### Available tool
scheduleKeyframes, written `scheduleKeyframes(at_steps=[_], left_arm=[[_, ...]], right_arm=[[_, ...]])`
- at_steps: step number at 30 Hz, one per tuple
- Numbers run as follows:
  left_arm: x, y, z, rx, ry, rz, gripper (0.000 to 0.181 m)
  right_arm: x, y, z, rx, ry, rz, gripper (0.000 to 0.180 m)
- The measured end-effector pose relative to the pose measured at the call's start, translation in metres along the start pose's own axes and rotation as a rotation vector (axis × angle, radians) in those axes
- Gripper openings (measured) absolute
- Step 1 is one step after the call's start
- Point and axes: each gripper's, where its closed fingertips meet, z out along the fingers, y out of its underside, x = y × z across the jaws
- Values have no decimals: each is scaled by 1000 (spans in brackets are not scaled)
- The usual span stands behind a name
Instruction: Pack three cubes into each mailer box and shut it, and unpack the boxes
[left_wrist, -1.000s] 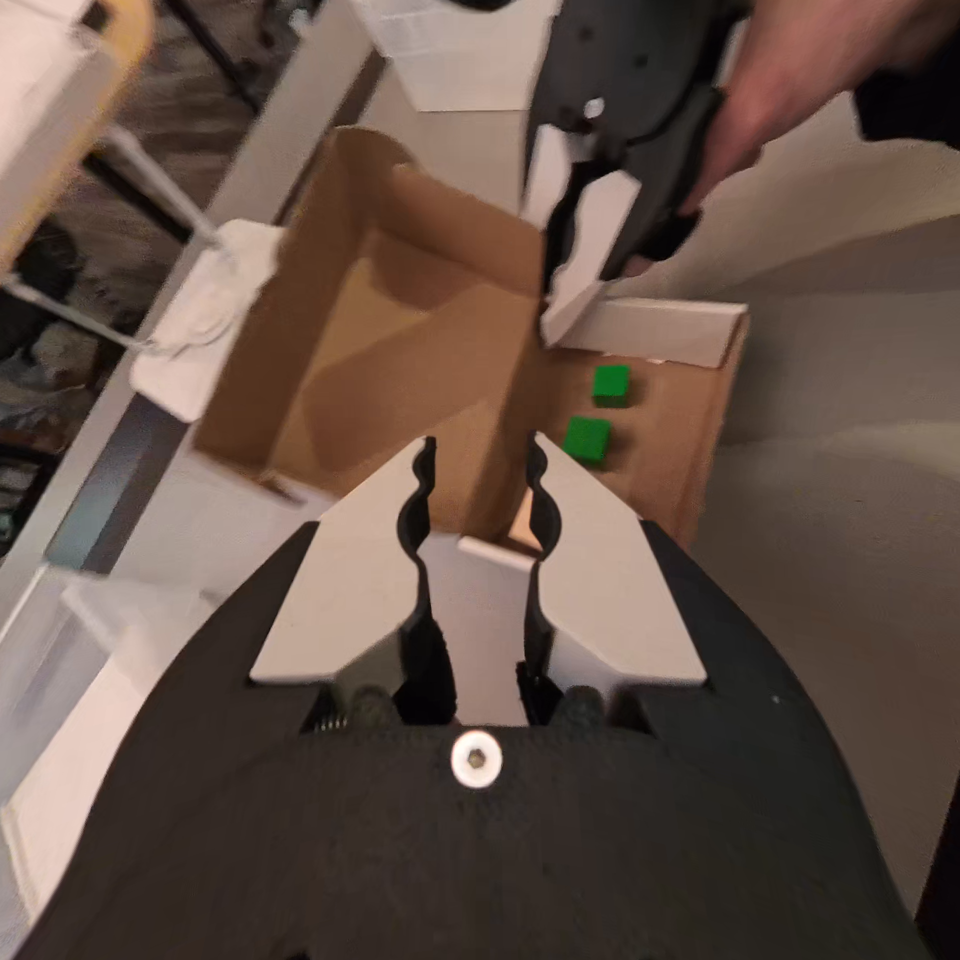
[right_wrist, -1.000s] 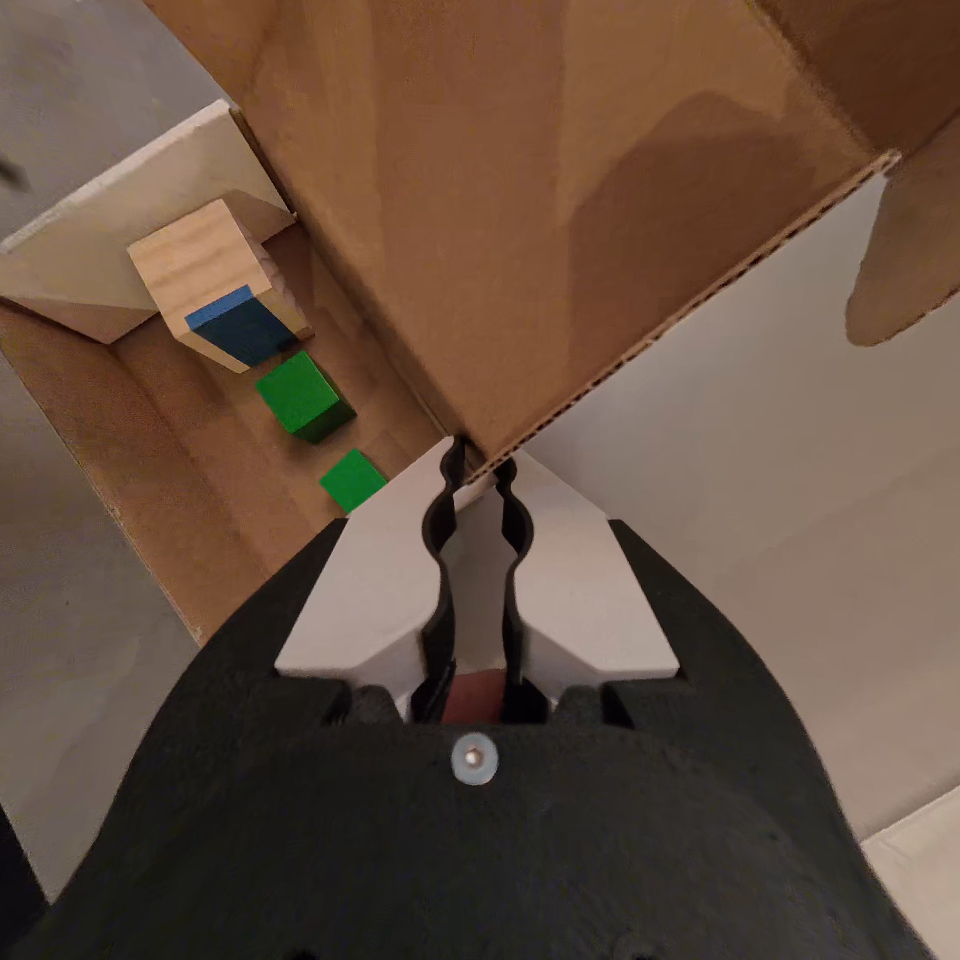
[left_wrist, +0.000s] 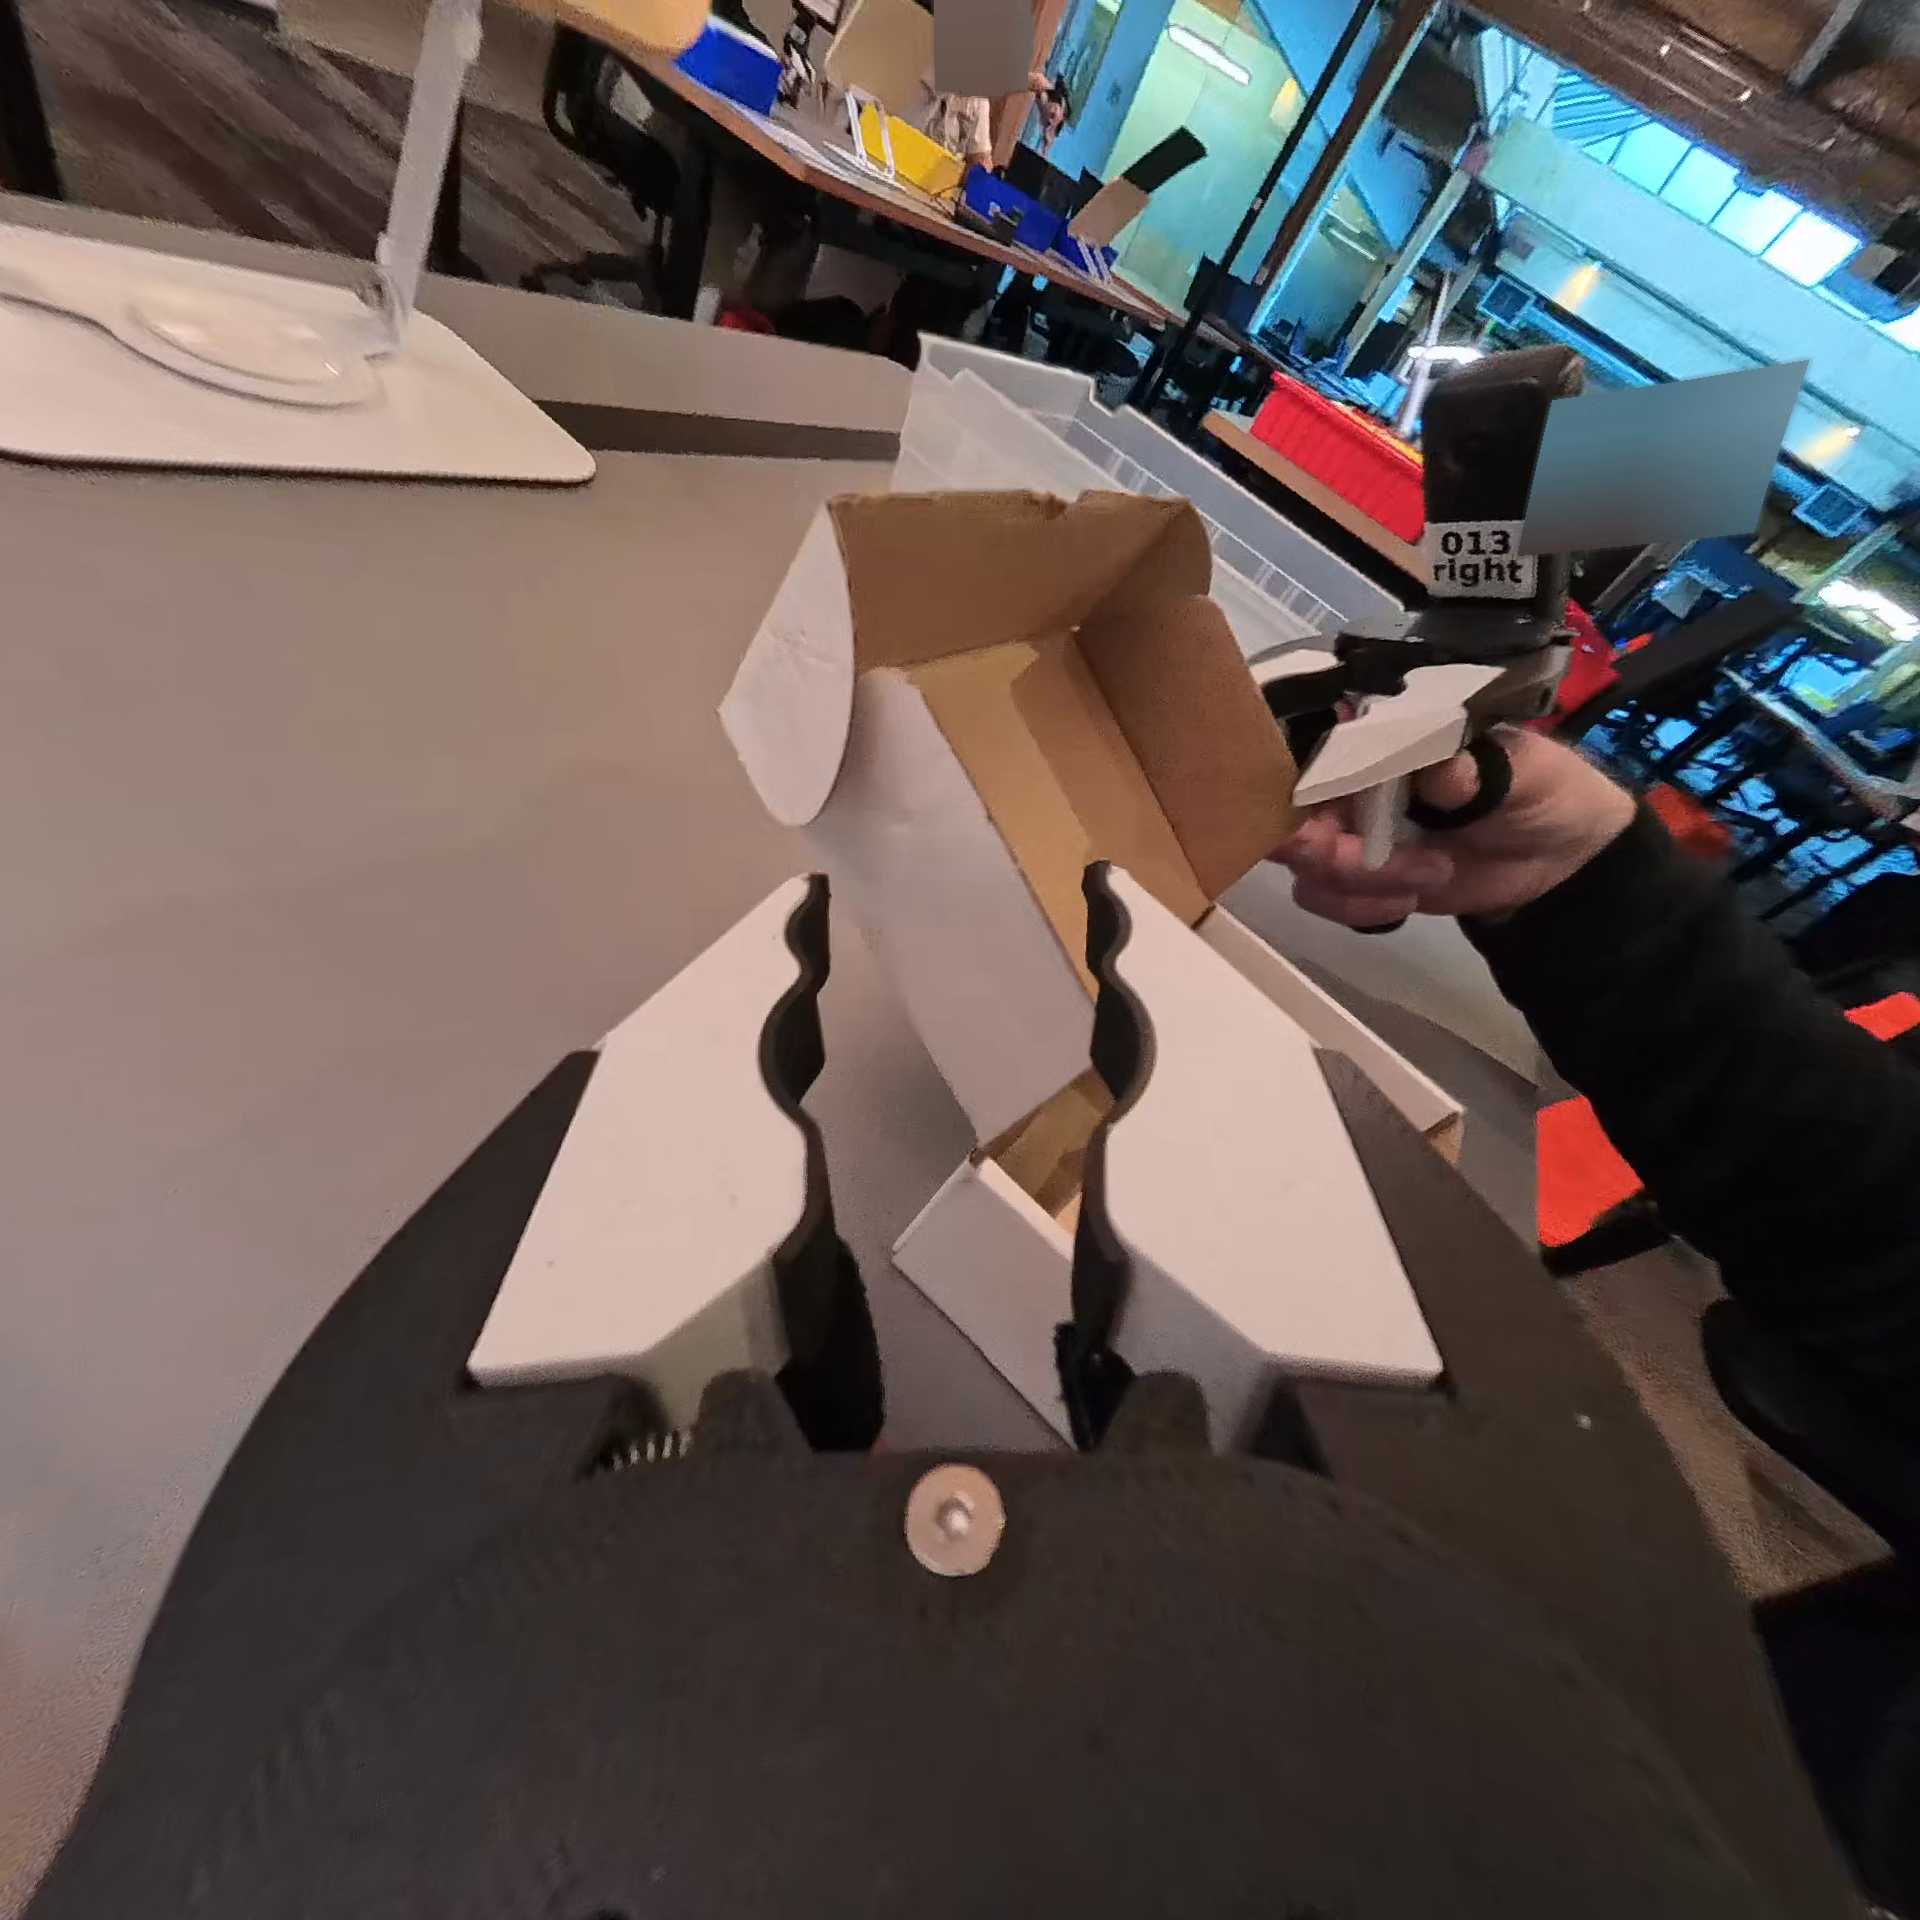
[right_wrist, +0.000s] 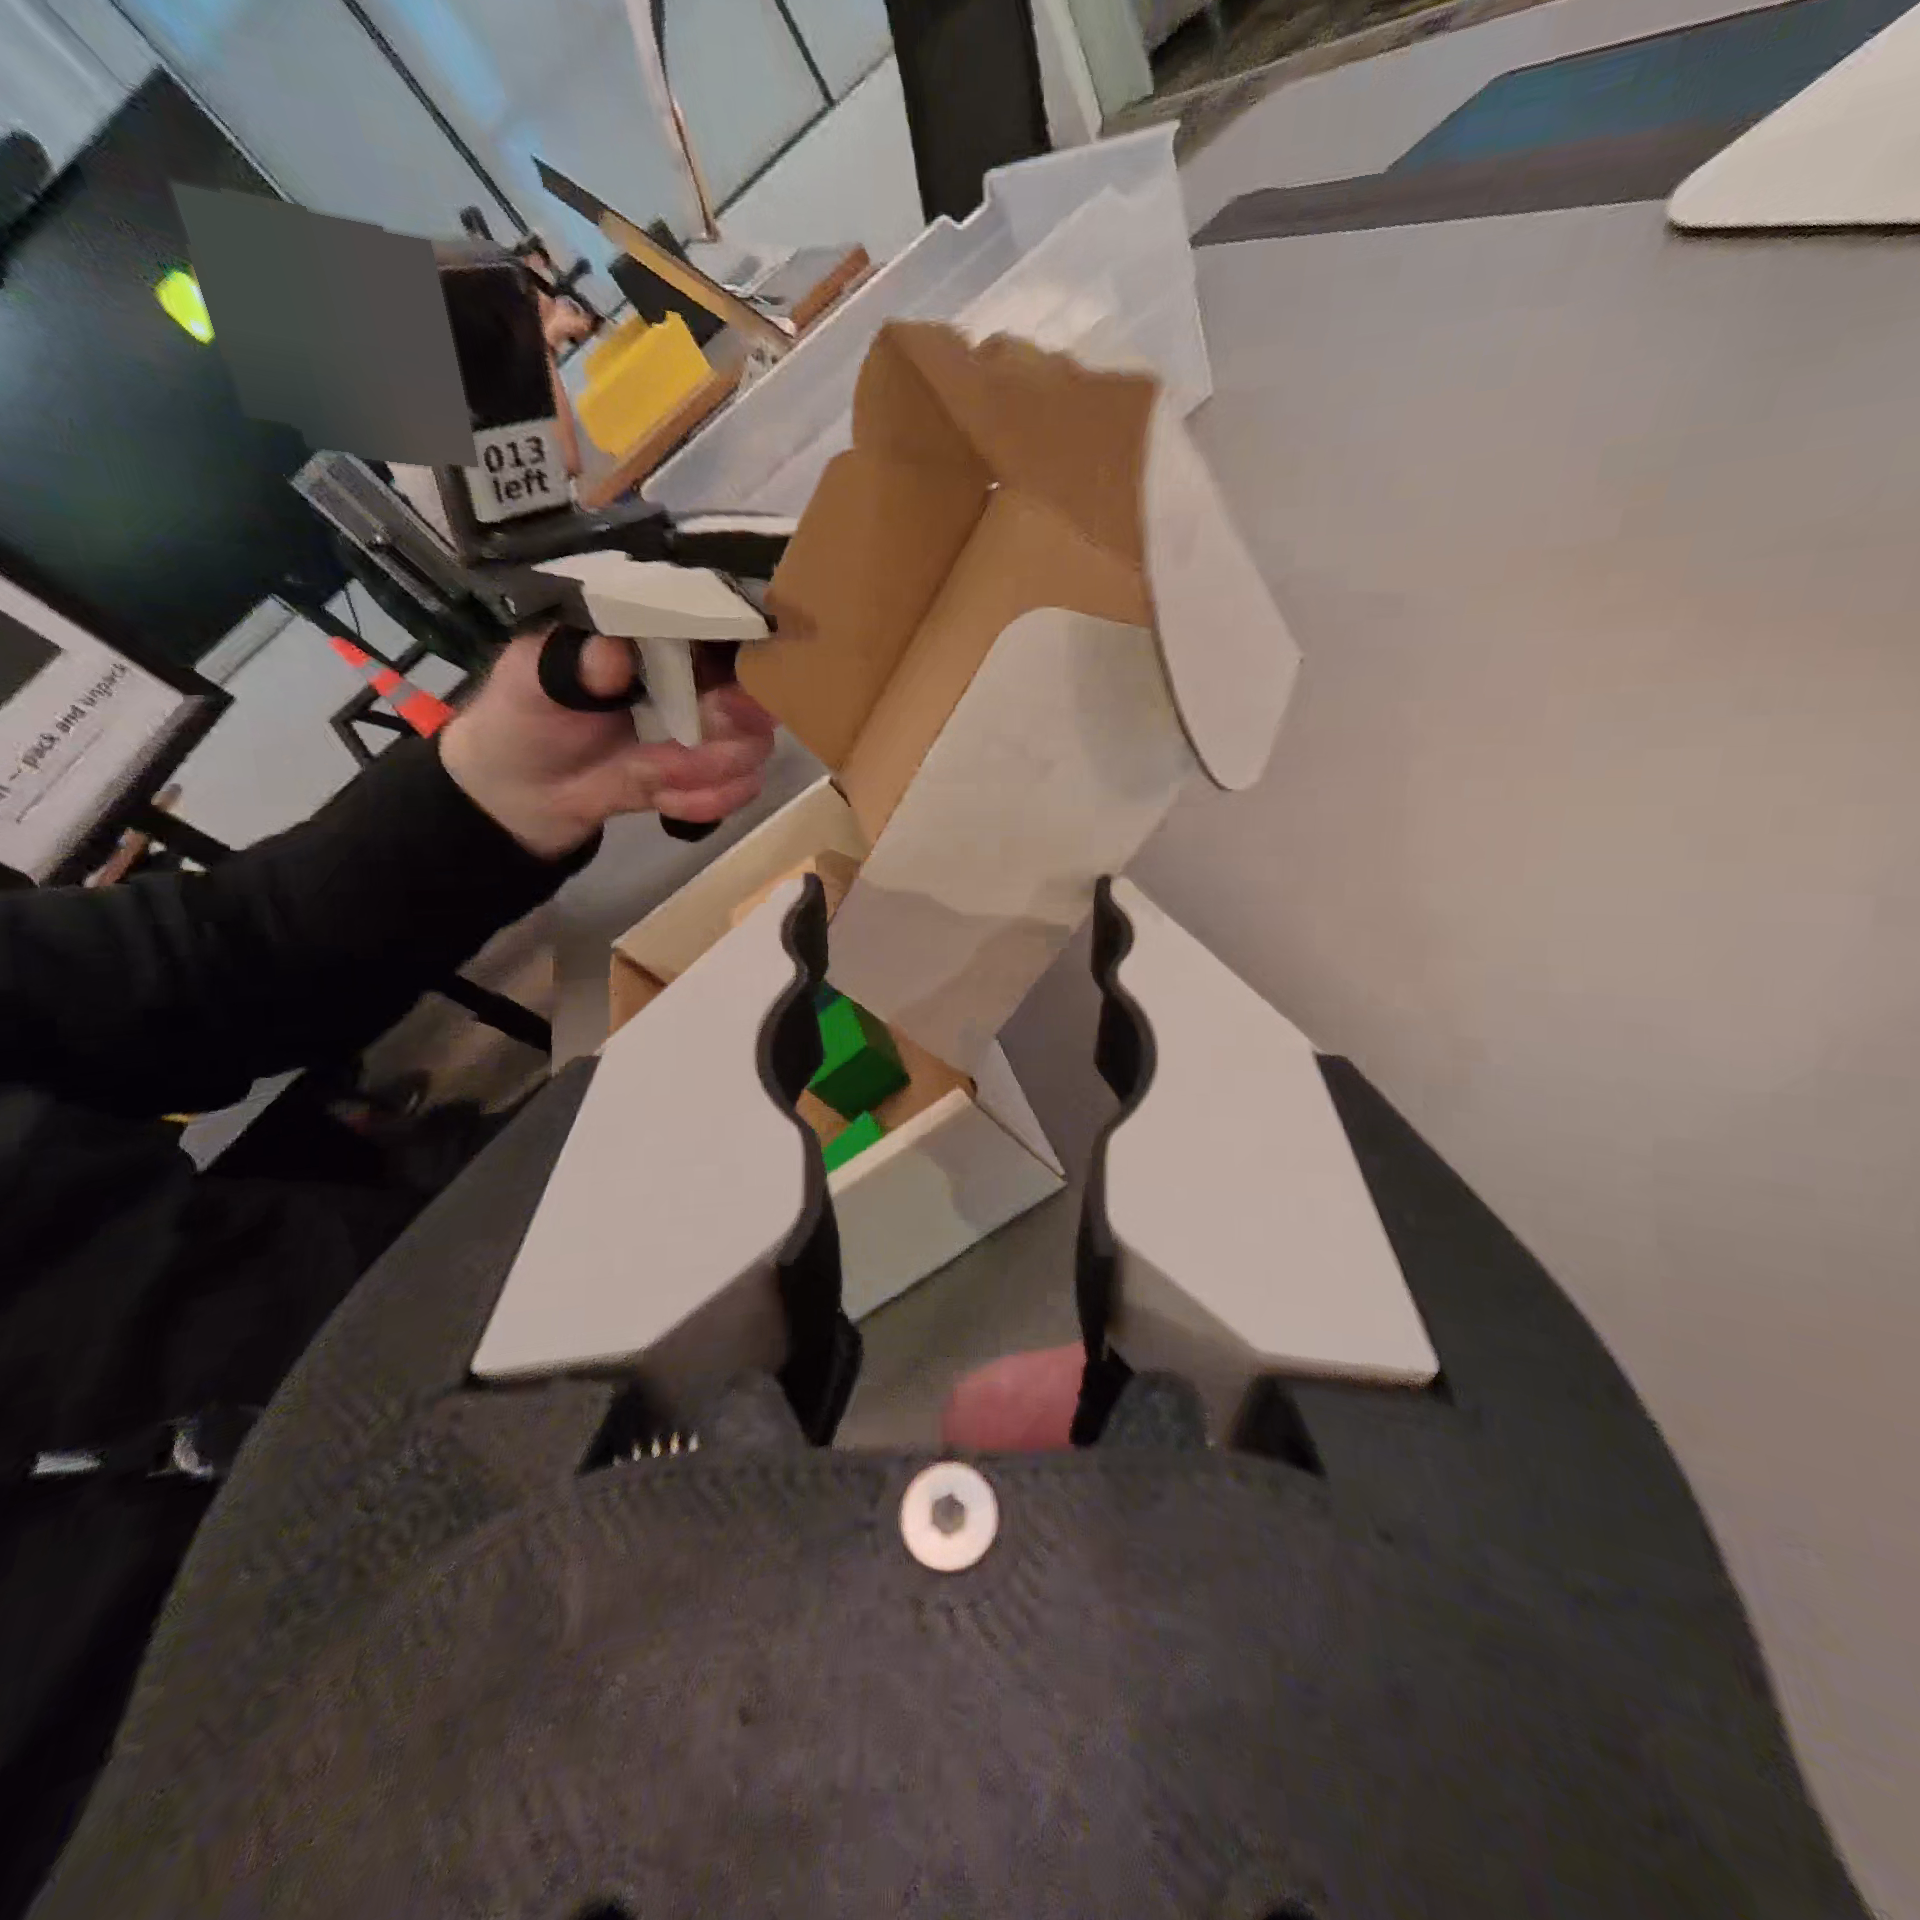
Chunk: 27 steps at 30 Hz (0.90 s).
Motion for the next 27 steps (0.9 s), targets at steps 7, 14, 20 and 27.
scheduleKeyframes(at_steps=[7, 14, 20, 27], left_arm=[[-2, -4, 3, 35, 73, -59, 43], [16, -2, -9, 52, -86, 298, 42], [31, 8, -22, 73, -170, 508, 43], [50, 21, -32, 90, -222, 635, 44]], right_arm=[[-4, -4, 1, 27, 1, -51, 40], [-14, -6, 3, -28, 196, -350, 34], [-29, 6, 2, -16, 313, -507, 32], [-40, 15, -3, -15, 379, -571, 27]])
